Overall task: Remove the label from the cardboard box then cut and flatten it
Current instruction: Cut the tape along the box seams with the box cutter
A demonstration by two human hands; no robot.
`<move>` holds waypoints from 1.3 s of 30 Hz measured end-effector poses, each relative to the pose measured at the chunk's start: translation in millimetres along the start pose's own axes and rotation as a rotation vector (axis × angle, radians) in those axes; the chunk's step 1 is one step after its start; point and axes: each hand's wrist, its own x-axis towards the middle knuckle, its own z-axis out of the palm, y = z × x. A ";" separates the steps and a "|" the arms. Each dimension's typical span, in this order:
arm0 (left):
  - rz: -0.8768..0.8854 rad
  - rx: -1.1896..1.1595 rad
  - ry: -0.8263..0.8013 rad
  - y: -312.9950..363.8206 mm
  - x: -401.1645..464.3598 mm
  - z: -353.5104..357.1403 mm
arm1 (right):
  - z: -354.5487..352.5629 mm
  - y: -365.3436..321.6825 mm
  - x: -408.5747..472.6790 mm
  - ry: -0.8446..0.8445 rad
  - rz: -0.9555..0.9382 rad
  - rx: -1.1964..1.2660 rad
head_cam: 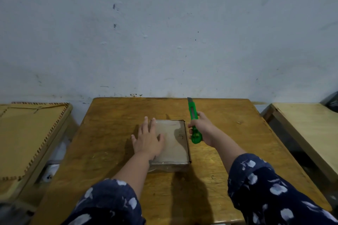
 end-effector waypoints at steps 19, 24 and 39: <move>-0.148 -0.551 0.079 -8.5 57.6 11.7 | 28.0 -5.5 42.7 0.087 -0.344 -1.025; -0.215 -0.699 0.009 -16.2 61.4 16.4 | 30.0 -6.9 45.3 0.091 -0.468 -1.190; -0.319 -0.776 -0.007 -18.3 59.8 23.3 | 39.1 -3.0 56.4 0.054 -0.623 -1.404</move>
